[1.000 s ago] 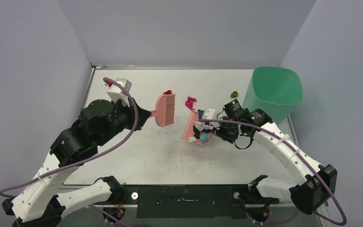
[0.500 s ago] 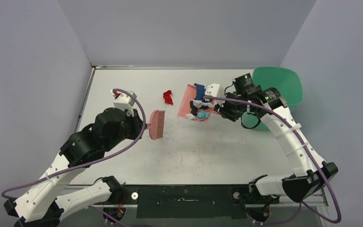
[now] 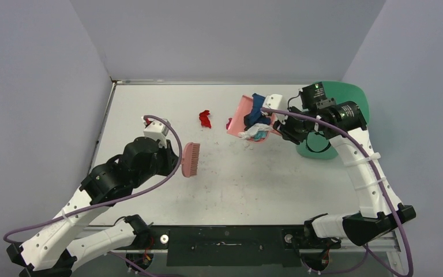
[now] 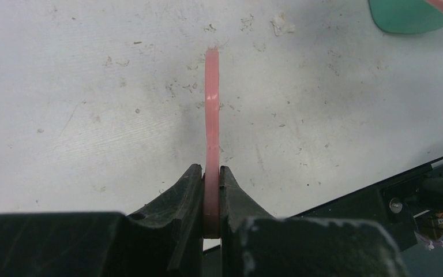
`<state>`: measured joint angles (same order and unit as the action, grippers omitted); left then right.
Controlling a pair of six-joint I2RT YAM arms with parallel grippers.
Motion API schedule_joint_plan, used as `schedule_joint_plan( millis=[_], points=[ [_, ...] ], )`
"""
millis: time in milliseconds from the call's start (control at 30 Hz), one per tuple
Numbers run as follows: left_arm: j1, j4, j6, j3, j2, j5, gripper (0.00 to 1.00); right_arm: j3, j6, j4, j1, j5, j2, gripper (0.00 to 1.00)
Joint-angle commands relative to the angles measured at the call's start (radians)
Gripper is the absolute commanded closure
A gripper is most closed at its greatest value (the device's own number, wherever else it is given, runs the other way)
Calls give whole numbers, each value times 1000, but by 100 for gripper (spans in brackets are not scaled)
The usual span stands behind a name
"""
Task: Sweep away the paper scraps from the table
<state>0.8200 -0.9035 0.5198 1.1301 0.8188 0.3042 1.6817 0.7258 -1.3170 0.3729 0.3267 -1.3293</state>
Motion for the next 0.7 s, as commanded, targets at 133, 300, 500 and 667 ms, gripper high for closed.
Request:
schedule_joint_plan(
  millis=[133,300,500,667],
  points=[
    [-4,107,-5,-37,-9,-29,100,58,-20,3,-71,-54,44,95],
    [-6,136,-6,-70,-5,-55,100,73,-24,28,-141,-53,50,95],
    [-5,143,-13,-86,-3,-74,100,101,-19,57,-267,-35,35,95],
    [-7,145,-21,-101,-7,-82,100,124,-11,83,-386,-2,7,95]
  ],
)
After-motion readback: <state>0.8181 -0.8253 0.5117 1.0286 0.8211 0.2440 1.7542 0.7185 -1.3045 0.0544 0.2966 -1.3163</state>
